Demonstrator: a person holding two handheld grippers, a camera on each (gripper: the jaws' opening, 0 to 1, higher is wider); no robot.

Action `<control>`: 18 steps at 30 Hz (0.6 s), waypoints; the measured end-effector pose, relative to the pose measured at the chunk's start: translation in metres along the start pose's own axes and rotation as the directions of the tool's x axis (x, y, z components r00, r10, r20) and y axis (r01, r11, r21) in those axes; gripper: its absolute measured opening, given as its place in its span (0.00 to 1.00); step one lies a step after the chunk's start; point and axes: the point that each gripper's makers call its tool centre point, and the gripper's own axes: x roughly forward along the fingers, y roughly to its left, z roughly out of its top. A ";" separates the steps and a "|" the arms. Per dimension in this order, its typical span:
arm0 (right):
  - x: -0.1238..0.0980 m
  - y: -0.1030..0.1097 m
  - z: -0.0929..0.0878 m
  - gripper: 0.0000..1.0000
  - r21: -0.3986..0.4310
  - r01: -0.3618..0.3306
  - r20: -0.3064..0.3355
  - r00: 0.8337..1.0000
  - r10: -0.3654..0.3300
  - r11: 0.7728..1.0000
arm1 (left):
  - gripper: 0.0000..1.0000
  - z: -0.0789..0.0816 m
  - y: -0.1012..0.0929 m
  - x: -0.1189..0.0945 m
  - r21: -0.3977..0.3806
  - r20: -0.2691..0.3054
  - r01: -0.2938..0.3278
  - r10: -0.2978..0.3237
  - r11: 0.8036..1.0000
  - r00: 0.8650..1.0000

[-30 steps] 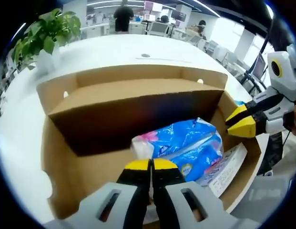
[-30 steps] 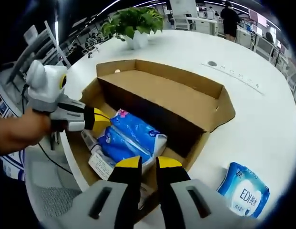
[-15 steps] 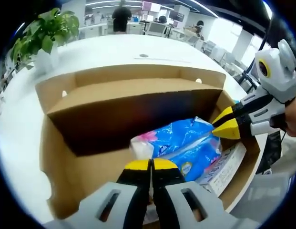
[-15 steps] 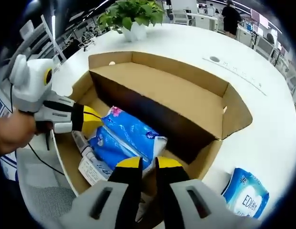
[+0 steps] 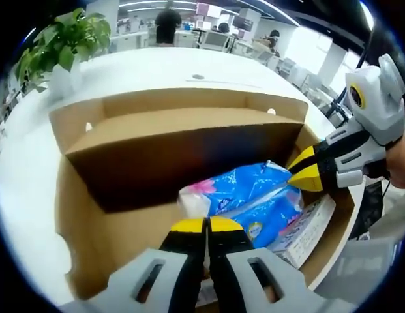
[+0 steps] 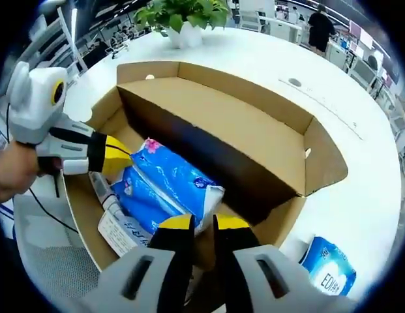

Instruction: Operate the shoe box by opening the lid, removing the specified soft item, and placing it in the target area until the item is outside and the box remains undamaged.

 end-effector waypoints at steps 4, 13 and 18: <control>0.005 0.002 0.000 0.09 -0.033 0.003 -0.020 1.000 -0.004 0.999 | 0.00 -0.001 -0.001 0.000 -0.004 0.000 0.006 -0.006 1.000 1.000; 0.013 0.003 -0.004 0.04 -0.044 -0.010 -0.037 0.999 0.008 0.999 | 0.00 -0.002 0.001 -0.001 -0.003 -0.002 0.012 -0.012 1.000 1.000; 0.006 0.005 0.000 0.00 -0.024 -0.035 -0.014 0.999 0.035 0.999 | 0.00 0.001 0.000 -0.006 0.009 -0.001 0.010 -0.010 1.000 1.000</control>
